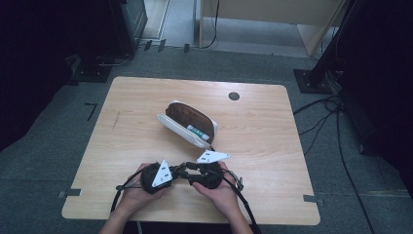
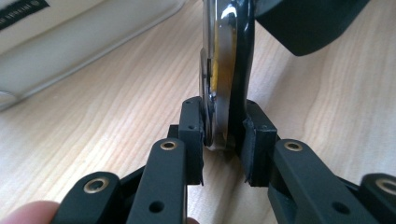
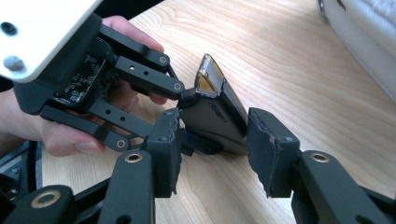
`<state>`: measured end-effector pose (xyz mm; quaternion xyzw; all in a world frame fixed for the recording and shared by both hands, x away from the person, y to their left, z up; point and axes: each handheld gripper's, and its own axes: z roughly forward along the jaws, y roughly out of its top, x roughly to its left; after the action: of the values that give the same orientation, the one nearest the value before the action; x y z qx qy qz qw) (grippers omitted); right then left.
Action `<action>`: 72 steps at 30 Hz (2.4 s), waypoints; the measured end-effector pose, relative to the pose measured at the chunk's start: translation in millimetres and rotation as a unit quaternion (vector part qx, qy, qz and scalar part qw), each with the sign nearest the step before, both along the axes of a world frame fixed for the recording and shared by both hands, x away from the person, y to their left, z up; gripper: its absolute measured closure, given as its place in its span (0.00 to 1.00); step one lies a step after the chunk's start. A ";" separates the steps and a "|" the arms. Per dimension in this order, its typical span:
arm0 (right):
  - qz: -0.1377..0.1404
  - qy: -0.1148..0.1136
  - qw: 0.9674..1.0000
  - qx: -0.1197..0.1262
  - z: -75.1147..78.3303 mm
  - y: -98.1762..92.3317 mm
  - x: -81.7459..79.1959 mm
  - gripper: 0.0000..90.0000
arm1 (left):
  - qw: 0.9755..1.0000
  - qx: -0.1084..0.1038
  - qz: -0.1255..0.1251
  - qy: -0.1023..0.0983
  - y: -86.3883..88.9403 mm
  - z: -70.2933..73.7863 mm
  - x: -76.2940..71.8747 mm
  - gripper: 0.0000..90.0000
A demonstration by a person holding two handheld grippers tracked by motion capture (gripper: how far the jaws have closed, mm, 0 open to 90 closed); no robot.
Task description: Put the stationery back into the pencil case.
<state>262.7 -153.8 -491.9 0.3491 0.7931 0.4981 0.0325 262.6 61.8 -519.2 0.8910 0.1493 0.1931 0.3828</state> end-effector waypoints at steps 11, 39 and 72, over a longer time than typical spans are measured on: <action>0.050 -0.029 0.998 0.015 3.1 -2.8 3.7 0.62 | 0.997 -0.021 -0.051 0.059 4.5 2.0 3.2 0.83; 0.083 -0.127 0.988 -0.010 14.1 -6.0 -8.7 0.88 | 0.993 -0.045 -0.037 0.100 9.1 2.7 8.7 0.46; -0.035 -0.144 0.989 0.016 70.1 -43.2 2.5 0.88 | 0.976 -0.046 0.184 0.106 41.5 3.5 20.4 0.13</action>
<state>265.2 -197.0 -421.8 0.3015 0.7597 0.5542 0.1579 283.0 103.3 -515.7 0.8452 0.3590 0.1571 0.3634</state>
